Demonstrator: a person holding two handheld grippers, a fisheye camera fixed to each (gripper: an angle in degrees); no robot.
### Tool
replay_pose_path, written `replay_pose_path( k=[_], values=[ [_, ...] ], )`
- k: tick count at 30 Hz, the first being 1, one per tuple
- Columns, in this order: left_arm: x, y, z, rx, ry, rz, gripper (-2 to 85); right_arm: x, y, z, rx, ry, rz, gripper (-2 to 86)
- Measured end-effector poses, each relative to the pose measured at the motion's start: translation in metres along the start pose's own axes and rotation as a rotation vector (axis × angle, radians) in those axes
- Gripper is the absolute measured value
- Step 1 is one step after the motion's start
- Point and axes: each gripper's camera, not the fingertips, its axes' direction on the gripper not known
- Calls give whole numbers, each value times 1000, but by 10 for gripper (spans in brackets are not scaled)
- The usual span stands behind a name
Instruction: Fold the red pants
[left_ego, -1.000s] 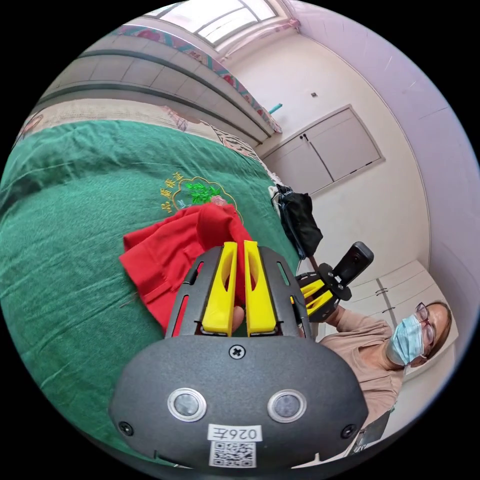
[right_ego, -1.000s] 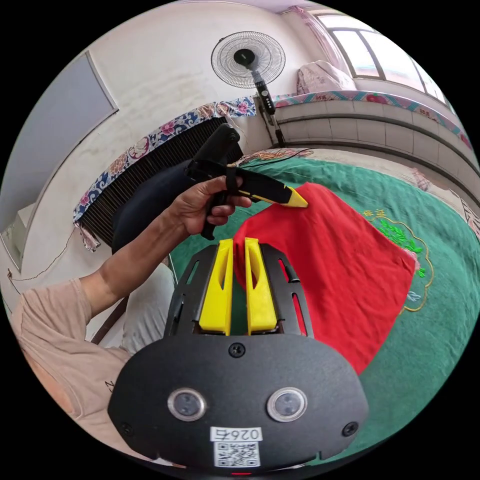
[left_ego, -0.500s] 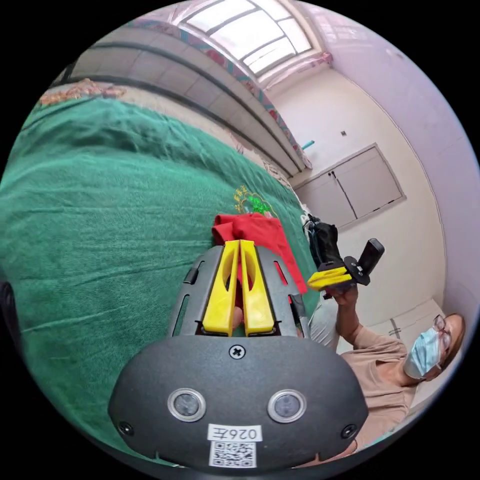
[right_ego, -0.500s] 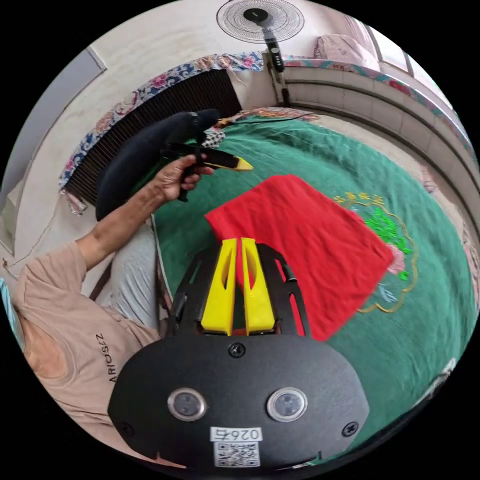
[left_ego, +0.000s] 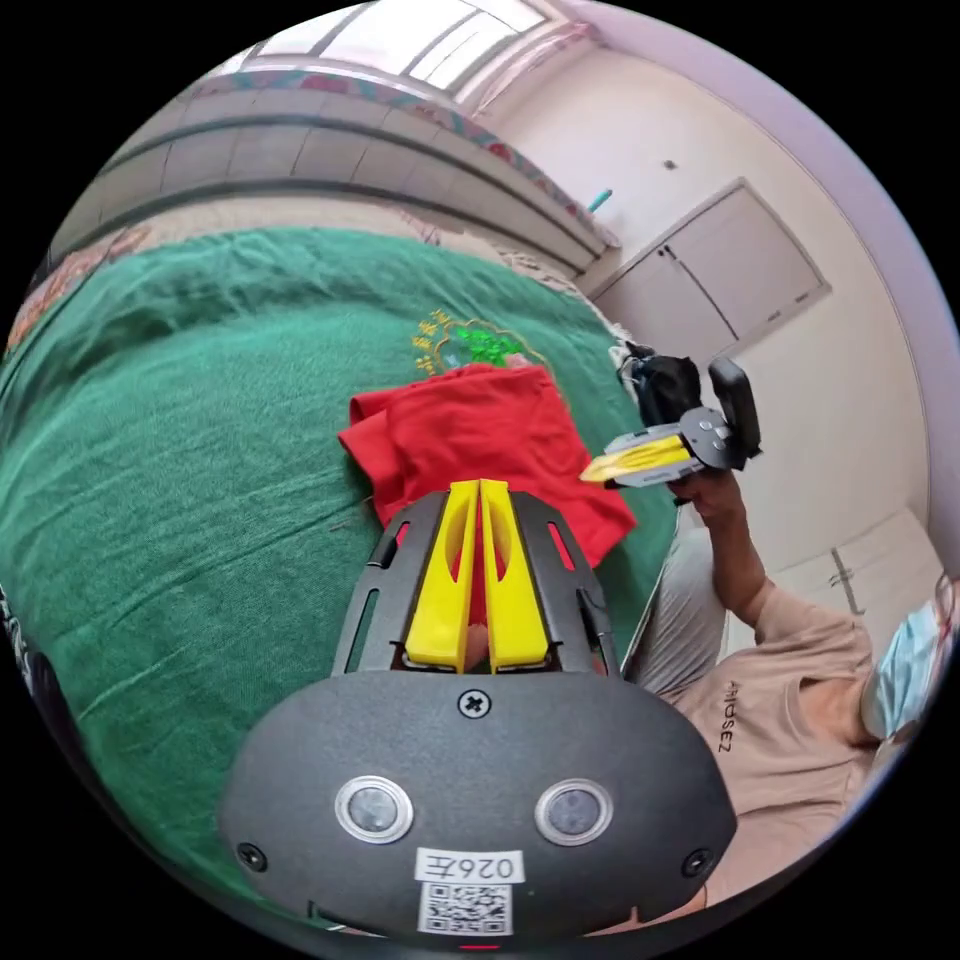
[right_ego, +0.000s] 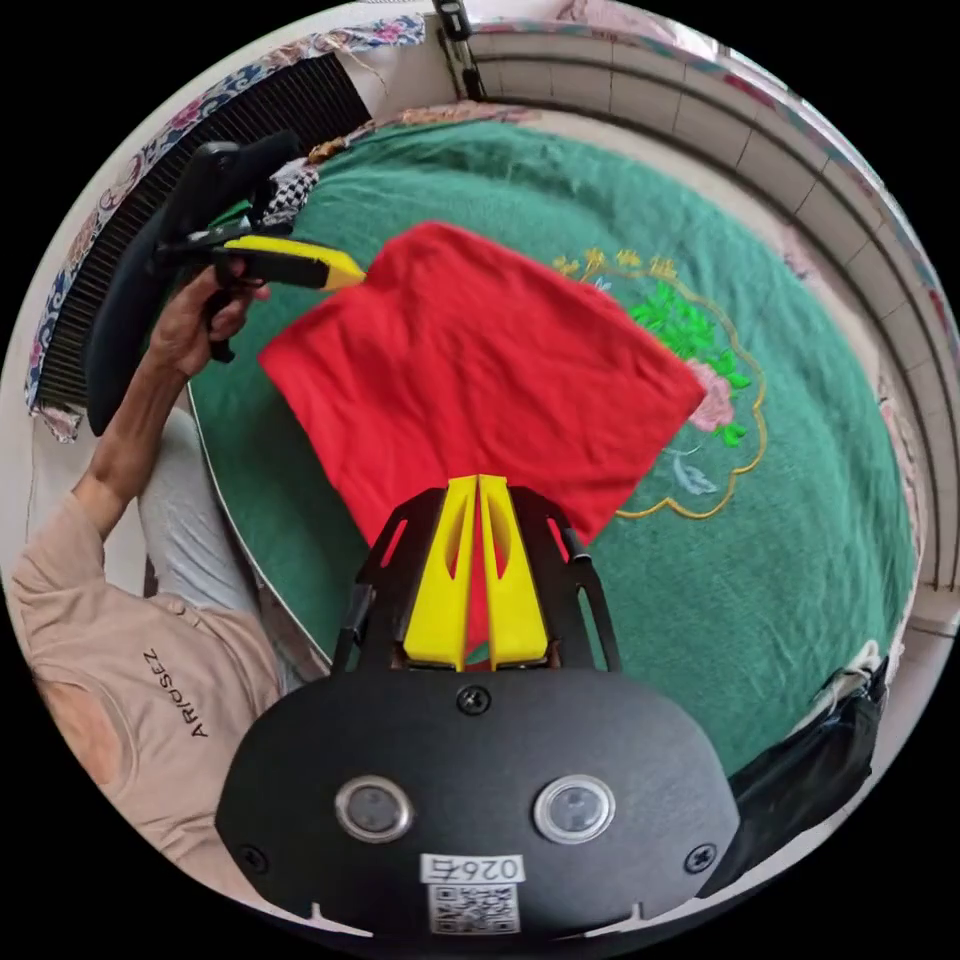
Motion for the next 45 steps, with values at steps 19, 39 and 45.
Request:
replay_pose_path(
  k=[19, 39, 45],
  values=[
    [57, 95, 68, 29, -115, -50, -10, -121, -136, -30, 91, 126, 38, 25],
    [147, 139, -72, 539, -47, 128, -8, -197, 218, -174, 1230, 690, 108, -10],
    [270, 157, -76, 823, -249, 533, 36, -149, 223, -139, 997, 472, 54, -10]
  ],
)
